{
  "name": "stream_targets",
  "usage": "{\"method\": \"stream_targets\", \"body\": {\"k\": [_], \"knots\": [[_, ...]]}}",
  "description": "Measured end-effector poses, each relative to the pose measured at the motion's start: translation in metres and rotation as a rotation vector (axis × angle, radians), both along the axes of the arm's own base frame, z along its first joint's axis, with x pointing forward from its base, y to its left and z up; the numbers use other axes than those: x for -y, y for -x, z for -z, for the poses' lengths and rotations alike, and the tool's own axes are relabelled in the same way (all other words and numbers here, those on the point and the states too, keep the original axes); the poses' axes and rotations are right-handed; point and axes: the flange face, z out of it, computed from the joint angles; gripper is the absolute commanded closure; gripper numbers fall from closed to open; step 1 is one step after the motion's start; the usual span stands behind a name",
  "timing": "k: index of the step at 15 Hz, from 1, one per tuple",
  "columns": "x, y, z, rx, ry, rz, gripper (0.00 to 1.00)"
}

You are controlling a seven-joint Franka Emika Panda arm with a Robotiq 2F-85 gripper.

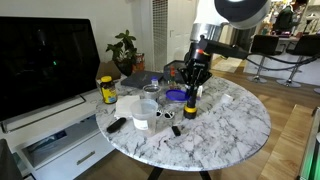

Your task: Lift the blue lid and put on the torch

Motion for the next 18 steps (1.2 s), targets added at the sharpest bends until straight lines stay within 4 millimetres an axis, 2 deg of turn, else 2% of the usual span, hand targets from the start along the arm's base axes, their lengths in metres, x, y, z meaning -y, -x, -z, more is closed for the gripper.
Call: {"method": "stream_targets", "body": {"k": [4,8,13,18], "knots": [[0.032,0.001,-0.047,0.015,0.037,0.133,1.0],[0.056,0.0,-0.075,0.044,0.1,0.244,1.0],[0.08,-0.007,-0.077,0.062,0.192,0.378,0.98],[0.081,-0.008,-0.074,0.058,0.198,0.392,1.0]]}}
